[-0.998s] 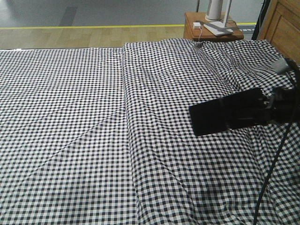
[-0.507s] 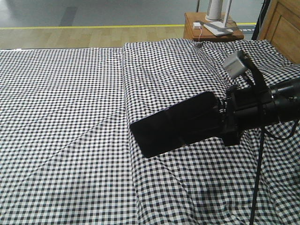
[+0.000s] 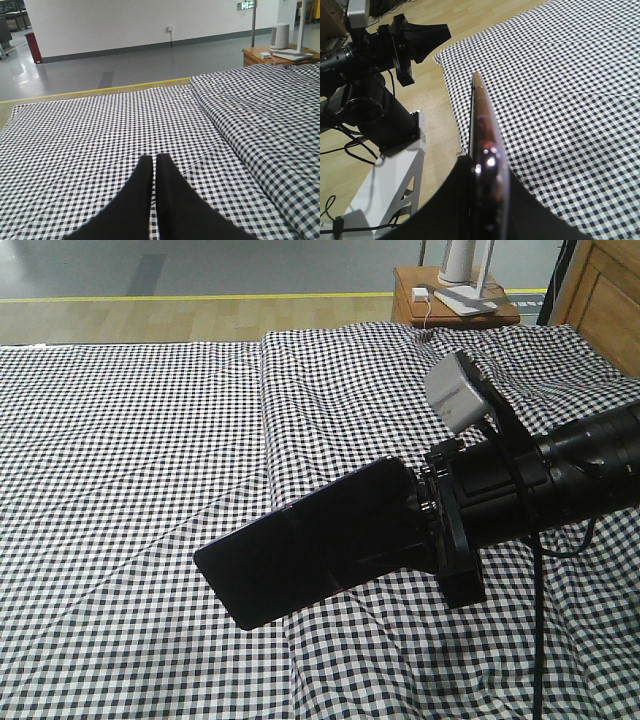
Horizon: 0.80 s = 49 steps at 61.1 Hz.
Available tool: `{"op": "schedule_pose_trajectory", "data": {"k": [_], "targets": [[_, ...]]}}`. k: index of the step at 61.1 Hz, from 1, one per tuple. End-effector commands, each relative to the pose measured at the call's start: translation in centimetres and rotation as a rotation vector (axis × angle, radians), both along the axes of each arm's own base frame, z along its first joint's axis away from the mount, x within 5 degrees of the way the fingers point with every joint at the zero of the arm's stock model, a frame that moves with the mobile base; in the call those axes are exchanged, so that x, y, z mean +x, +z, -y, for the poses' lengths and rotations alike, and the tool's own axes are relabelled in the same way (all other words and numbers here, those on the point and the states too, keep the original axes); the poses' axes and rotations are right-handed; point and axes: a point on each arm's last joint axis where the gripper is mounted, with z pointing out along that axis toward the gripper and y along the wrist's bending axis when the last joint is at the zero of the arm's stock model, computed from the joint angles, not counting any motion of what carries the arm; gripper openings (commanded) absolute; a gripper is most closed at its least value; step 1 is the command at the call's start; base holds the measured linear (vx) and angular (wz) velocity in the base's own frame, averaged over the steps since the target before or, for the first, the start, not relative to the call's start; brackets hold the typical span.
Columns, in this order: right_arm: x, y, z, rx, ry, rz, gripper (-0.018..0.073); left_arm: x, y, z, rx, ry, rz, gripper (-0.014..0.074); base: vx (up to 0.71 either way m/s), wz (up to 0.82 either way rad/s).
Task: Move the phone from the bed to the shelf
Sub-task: 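Lift the black phone off the bed with the right gripper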
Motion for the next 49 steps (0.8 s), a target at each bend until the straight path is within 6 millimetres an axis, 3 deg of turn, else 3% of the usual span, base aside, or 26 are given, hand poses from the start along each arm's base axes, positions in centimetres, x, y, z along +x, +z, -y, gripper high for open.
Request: {"op": "schedule_pose_trajectory", "data": {"k": [1, 49], "targets": [[-1.2, 2.27, -0.23, 0.105, 0.058, 0.005, -0.0003, -0.09, 1.47, -0.02, -0.011, 0.005, 0.102, 0.0001, 0.0, 0.0], [-1.03, 2.19, -0.2, 0.095, 0.066, 0.066, -0.0003, -0.09, 1.47, -0.02, -0.011, 0.005, 0.102, 0.0001, 0.0, 0.0]]}}
